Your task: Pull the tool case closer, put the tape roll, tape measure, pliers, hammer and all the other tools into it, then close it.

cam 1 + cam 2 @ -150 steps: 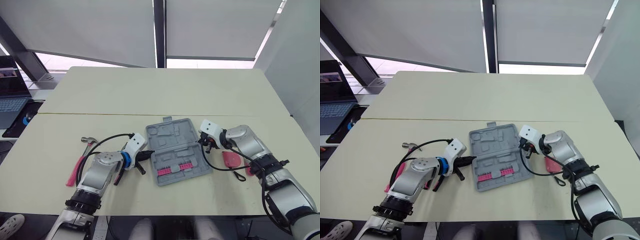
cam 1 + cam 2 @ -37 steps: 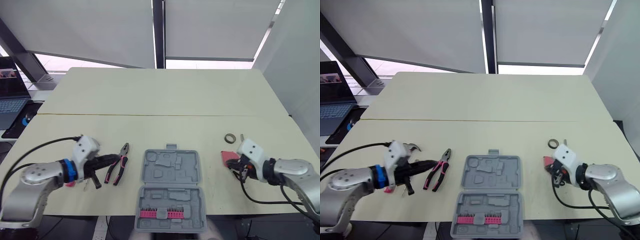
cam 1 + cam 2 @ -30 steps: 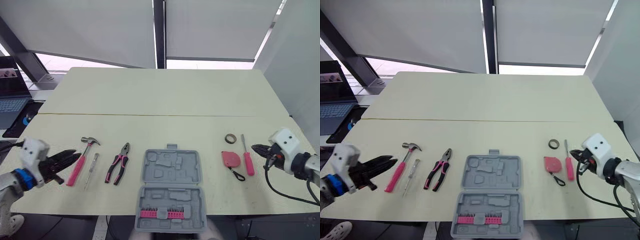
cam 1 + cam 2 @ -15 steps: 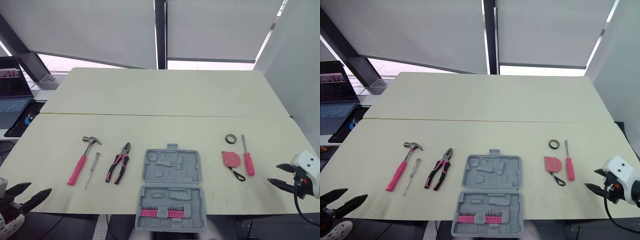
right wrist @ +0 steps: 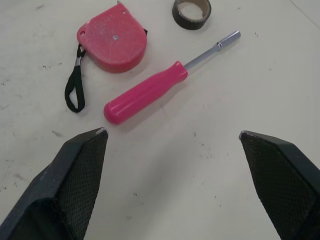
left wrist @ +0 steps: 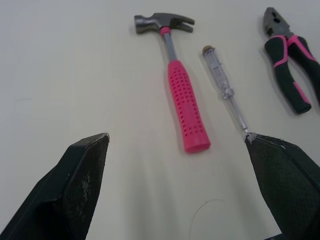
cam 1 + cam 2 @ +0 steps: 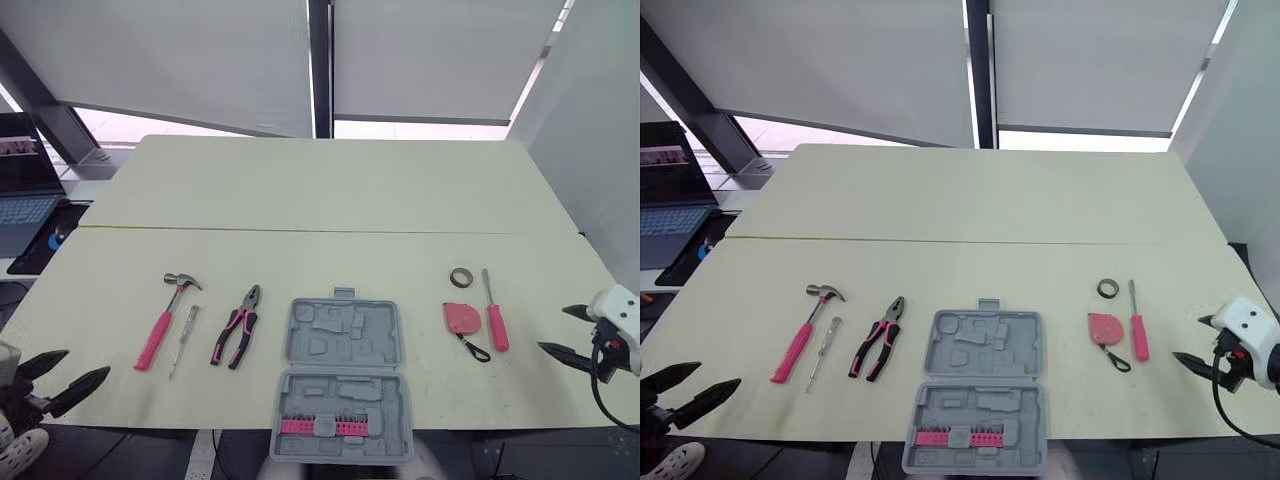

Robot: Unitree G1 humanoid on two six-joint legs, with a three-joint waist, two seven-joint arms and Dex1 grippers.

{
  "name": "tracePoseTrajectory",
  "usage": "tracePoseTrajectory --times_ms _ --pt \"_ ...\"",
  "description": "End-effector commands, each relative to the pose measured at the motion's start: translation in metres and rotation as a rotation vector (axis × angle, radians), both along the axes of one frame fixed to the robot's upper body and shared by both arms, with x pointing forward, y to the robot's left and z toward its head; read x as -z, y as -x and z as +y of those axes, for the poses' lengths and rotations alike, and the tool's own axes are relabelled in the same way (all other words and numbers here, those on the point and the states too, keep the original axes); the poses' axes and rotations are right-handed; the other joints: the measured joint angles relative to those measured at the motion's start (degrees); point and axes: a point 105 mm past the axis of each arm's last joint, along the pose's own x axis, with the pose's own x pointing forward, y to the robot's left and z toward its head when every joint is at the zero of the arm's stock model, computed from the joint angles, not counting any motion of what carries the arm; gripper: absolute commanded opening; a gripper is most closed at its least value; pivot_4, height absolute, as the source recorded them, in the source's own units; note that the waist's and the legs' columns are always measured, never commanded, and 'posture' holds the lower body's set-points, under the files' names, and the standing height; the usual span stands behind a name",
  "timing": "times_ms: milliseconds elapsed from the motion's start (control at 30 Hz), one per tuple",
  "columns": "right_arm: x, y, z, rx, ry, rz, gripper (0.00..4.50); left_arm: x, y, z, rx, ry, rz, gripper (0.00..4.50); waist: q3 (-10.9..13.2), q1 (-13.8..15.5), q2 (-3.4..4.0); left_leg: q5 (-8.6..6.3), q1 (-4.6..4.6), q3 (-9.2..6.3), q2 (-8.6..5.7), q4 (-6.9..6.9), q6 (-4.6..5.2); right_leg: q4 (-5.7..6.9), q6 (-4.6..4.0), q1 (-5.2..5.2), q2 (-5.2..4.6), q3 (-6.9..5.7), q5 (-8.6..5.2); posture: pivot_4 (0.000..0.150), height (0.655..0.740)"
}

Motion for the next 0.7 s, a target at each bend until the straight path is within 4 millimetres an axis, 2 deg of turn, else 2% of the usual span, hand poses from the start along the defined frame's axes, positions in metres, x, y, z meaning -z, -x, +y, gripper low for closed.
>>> tracePoseTrajectory --times_ms 33,100,167,200,233,333,500,700 --pt "-0.015 -0.012 0.014 -0.008 -0.052 -0.060 4.47 -0.021 -0.020 -0.035 0.139 0.013 -0.059 4.50 0.00 0.00 0.00 0.00 0.00 0.00 0.00 0.00 0.00 0.00 0.00 0.00 0.00 -0.01 0.00 0.150 0.7400" --pt "-0.023 -0.023 0.031 -0.024 -0.102 -0.095 4.47 -0.037 -0.038 -0.072 0.275 0.031 -0.108 4.50 0.00 0.06 0.00 0.01 0.00 -0.02 0.00 0.01 -0.01 0.02 0.00 0.01 0.00 -0.01 0.01 0.150 0.7400" --pt "-0.033 -0.039 0.058 -0.047 -0.178 -0.152 4.47 -0.062 -0.060 -0.143 0.553 0.067 -0.173 4.50 0.00 0.07 0.03 0.01 0.00 -0.02 0.00 0.01 -0.02 0.03 0.02 0.00 0.01 0.00 0.02 0.150 0.7400" --pt "-0.036 -0.044 0.067 -0.052 -0.199 -0.167 4.47 -0.070 -0.062 -0.167 0.651 0.072 -0.190 4.50 0.06 0.15 -0.04 0.01 -0.01 -0.01 0.01 -0.03 -0.01 0.02 0.01 -0.03 0.02 -0.01 0.02 0.150 0.7400" --pt "-0.037 -0.049 0.073 -0.053 -0.206 -0.176 4.47 -0.076 -0.064 -0.182 0.712 0.082 -0.201 4.50 0.14 0.28 -0.12 0.03 -0.09 -0.03 0.00 0.11 -0.02 0.03 0.03 -0.02 0.01 -0.02 0.11 0.150 0.7400" --pt "-0.035 -0.059 0.085 -0.046 -0.205 -0.187 3.89 -0.086 -0.067 -0.208 0.821 0.085 -0.207 4.50 0.08 0.09 -0.05 0.11 -0.10 0.01 -0.05 0.08 -0.02 -0.01 0.09 -0.03 0.02 0.09 0.27 0.150 0.7400" --pt "-0.023 -0.076 0.106 -0.029 -0.200 -0.182 2.23 -0.092 -0.065 -0.237 0.950 0.114 -0.219 4.50 0.06 -0.56 0.06 0.11 -0.13 0.09 0.03 -0.03 -0.01 -0.02 0.01 -0.22 0.13 0.13 0.21 0.150 0.7400" --pt "-0.006 -0.095 0.113 0.044 -0.177 -0.162 2.23 -0.086 -0.069 -0.252 0.999 0.140 -0.229 4.50 0.07 -0.12 0.05 0.13 -0.12 0.12 -0.03 0.04 0.03 -0.01 0.01 -0.16 0.09 0.16 0.21 0.150 0.7400"
